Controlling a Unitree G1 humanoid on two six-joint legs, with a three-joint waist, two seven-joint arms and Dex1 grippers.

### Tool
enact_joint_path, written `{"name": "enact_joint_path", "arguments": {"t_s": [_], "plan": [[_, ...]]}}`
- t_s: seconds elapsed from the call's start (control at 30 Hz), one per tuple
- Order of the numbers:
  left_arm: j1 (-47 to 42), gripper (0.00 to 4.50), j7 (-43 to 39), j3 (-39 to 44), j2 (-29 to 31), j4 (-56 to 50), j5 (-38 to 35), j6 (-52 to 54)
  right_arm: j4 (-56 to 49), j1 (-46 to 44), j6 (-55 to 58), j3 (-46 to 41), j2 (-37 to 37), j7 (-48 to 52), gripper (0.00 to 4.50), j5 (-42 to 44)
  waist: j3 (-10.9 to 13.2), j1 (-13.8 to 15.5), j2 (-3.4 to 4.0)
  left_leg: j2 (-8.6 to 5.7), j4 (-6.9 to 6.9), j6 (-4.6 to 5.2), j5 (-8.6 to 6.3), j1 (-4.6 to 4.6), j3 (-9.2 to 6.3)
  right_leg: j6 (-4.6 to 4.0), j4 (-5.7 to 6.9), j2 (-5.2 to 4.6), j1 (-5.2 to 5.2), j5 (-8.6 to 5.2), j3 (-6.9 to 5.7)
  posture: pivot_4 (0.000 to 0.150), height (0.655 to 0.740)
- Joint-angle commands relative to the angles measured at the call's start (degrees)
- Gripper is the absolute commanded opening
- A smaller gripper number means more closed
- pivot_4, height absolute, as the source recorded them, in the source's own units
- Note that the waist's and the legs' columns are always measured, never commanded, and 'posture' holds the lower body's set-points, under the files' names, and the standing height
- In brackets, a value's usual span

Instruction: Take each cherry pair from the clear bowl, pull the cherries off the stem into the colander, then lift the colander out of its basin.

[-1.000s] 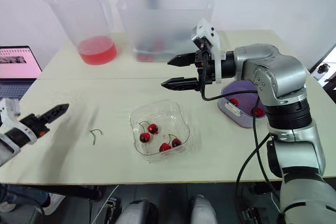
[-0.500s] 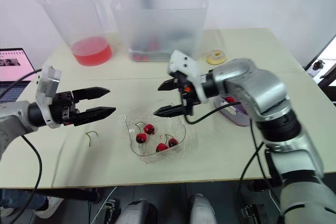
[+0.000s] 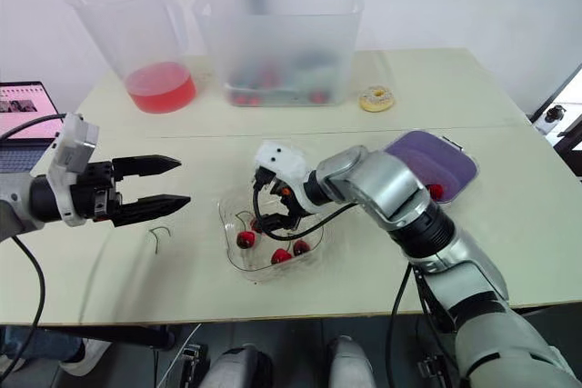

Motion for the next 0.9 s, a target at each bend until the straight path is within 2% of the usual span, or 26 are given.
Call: {"name": "enact_joint_path", "arguments": {"t_s": [0.03,0.3,0.4,0.47,0.5,0.83,0.9], "plan": [[0.7,4.46,0.3,2.3,0.4,-1.5,0.1,-0.8,0.9,-0.4,-3.0,2.0,1.6,-1.8,4.50,-3.0,0.0,0.0,0.00,0.00,0.01,0.00,0.00,0.00,0.00,0.00,0.00,0.00,0.00,0.00,0.00,0.150,0.6886],[3.3,4.46,0.5,2.3,1.1,-1.5,1.3,-0.7,4.2,1.3,-7.0,6.0,3.5,-2.1,4.50,-6.9,0.0,0.0,-0.01,0.00,0.00,-0.01,0.01,0.01,0.00,0.00,0.01,0.02,0.00,0.00,0.00,0.150,0.6886],[3.0,4.50,0.7,2.1,0.9,-1.5,1.4,-0.5,4.9,1.5,-8.1,6.8,4.1,-1.9,3.52,-8.0,0.0,0.0,-0.01,0.00,0.00,-0.01,0.01,0.01,0.00,0.00,0.01,0.02,0.00,0.00,0.00,0.150,0.6886],[3.2,4.50,1.1,1.9,0.6,-2.0,1.4,-0.5,4.8,1.8,-8.3,7.0,4.3,-1.7,2.55,-8.5,0.0,0.0,-0.01,0.00,0.00,-0.01,0.01,0.01,0.00,0.00,0.00,0.02,-0.01,0.00,0.00,0.150,0.6886],[3.3,4.50,1.2,1.8,0.5,-2.2,1.4,-0.5,4.7,1.8,-8.3,7.1,4.3,-1.5,2.28,-8.5,0.0,0.0,-0.01,0.00,0.00,-0.01,0.01,0.01,0.00,0.00,0.00,0.02,-0.01,0.00,0.00,0.150,0.6886],[1.9,4.50,2.1,0.0,-0.1,-2.0,2.1,-0.8,5.4,1.6,-8.3,6.6,4.5,-0.8,2.28,-9.6,0.0,0.0,-0.01,0.00,0.00,-0.01,0.01,0.01,-0.01,0.00,0.01,0.02,0.00,0.00,0.00,0.150,0.6886],[1.6,4.50,2.0,-0.2,-0.1,-1.9,2.2,-0.8,5.2,1.6,-8.3,6.8,4.3,-0.4,1.76,-9.8,0.0,0.0,-0.01,0.00,0.00,-0.01,0.01,0.01,0.00,0.00,0.01,0.03,0.00,0.00,0.00,0.150,0.6886]]}}
